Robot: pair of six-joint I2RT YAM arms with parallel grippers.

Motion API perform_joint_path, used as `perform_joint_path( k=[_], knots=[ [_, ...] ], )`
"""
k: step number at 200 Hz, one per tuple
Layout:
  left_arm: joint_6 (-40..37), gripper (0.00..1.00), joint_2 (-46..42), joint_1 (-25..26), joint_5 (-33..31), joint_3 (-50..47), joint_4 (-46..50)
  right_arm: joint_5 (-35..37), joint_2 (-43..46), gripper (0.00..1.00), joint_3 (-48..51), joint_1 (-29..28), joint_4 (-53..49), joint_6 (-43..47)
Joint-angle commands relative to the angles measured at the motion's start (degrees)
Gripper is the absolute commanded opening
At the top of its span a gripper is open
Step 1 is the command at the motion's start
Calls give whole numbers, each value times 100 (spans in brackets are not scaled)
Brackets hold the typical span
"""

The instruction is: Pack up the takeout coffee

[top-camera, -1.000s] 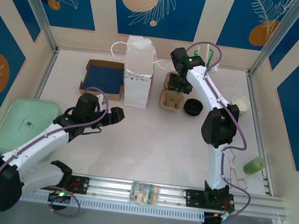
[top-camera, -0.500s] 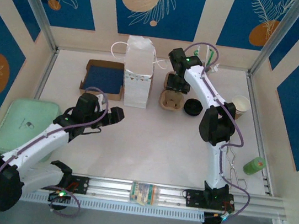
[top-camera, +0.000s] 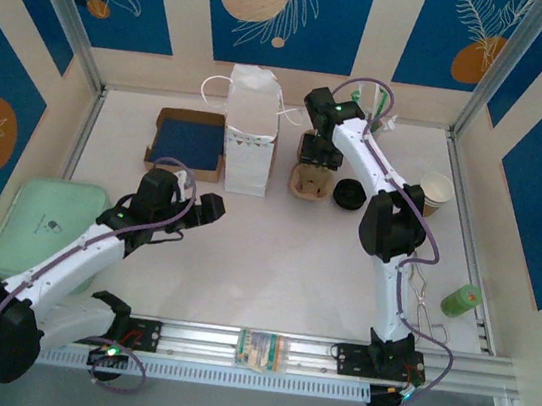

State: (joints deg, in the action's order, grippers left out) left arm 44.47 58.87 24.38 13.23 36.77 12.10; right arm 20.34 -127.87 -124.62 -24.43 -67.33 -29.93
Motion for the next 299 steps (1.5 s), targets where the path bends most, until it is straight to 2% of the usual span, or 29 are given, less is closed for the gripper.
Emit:
perform_joint_path(
  k=[1, 16, 64, 120, 155, 183, 226, 273, 299],
  knots=[
    [-105, 87, -47, -100, -27, -12, 79, -169, -126, 49, -186, -54, -87, 0],
    [-103, 87, -66, -108, -32, -25, 86, -164, -141, 47, -193, -54, -95, 4],
    [-101, 87, -86, -116, -23, -13, 100, -70, -59, 31, -212, -84, -139, 5],
    [-192, 87, -221, -118, -109, 166, 356, 27, 358, 29, -230, -140, -228, 31],
    [-416, 86, -369, -117, -296, 653, 848, 133, 747, 29, -205, -177, -397, 82],
    [-822, 86, -310, -118, -568, 1447, 1460, 270, 1142, 29, -77, -185, -476, 146],
    [-1459, 86, 289, -118, -1036, 2951, 2149, 265, 1616, 29, -14, -150, -676, 285],
    [-2211, 84, 1882, -161, -1827, 5153, 3027, 187, 1951, 29, -105, -150, -937, 438],
    [-2586, 84, 2988, -237, -2020, 6641, 3550, 135, 2095, 29, -118, -150, -988, 487]
  ],
)
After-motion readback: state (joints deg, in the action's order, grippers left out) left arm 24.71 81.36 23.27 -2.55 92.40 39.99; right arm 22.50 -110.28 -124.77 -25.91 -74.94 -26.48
